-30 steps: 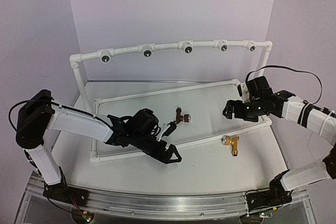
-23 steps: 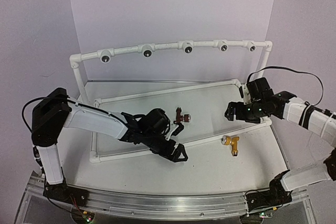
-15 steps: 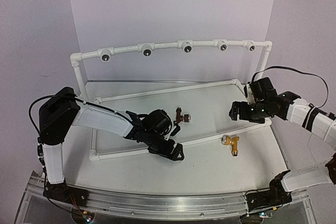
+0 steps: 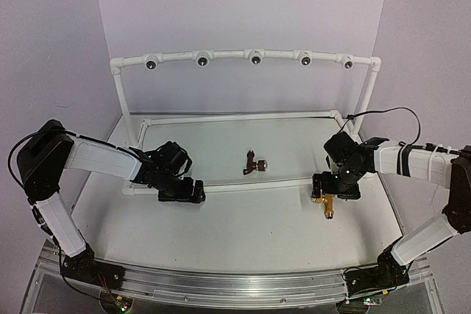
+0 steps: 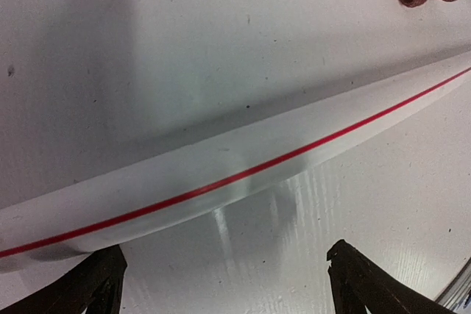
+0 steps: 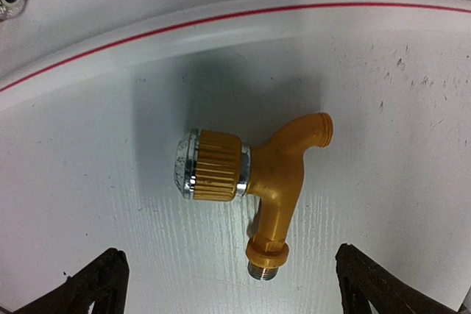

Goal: Install the water faucets
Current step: Move the pipeline to the center of the board, then pick up the water faucet from the center of the board.

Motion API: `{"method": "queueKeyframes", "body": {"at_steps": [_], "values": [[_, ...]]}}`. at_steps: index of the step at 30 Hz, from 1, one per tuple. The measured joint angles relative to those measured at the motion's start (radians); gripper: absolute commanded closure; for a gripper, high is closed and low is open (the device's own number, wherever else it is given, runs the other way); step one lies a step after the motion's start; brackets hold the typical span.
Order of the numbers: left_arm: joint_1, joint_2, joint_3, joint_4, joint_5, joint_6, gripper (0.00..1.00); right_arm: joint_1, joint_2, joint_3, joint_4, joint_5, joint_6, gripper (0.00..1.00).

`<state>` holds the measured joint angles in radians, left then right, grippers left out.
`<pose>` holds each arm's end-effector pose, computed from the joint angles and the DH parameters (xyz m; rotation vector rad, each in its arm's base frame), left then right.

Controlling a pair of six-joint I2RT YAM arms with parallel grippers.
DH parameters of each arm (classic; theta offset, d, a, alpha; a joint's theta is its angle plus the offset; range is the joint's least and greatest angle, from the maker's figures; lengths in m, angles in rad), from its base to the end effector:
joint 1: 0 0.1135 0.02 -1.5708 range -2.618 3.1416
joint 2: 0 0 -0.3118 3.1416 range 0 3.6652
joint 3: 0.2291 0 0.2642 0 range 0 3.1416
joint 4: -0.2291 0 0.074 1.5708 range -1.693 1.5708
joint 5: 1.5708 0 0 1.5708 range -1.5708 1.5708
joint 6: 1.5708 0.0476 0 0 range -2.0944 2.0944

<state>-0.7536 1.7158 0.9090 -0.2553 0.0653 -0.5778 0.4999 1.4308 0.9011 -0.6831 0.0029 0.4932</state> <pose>0.2499 -0.2387 0.1716 0.2633 2.7234 -0.5096 0.2383 0.1300 0.2301 -0.0087 2.8157 0.2391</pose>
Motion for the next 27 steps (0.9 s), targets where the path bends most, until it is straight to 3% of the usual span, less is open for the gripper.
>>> {"method": "queueKeyframes", "body": {"at_steps": [9,14,23,27], "values": [[-0.107,-0.183,-0.074,0.049,-0.006,0.010,0.00,0.001,0.107,-0.035,0.008,0.016,0.032,0.33],[-0.168,-0.273,-0.074,0.138,0.004,0.022,0.00,0.001,0.147,-0.074,0.025,0.028,0.035,0.39],[-0.177,-0.367,-0.103,0.249,0.006,0.050,0.00,0.001,0.179,-0.078,0.097,0.070,0.033,0.62],[-0.177,-0.382,-0.107,0.268,0.003,0.051,0.00,0.001,0.179,-0.079,0.130,0.073,0.035,0.80]]}}
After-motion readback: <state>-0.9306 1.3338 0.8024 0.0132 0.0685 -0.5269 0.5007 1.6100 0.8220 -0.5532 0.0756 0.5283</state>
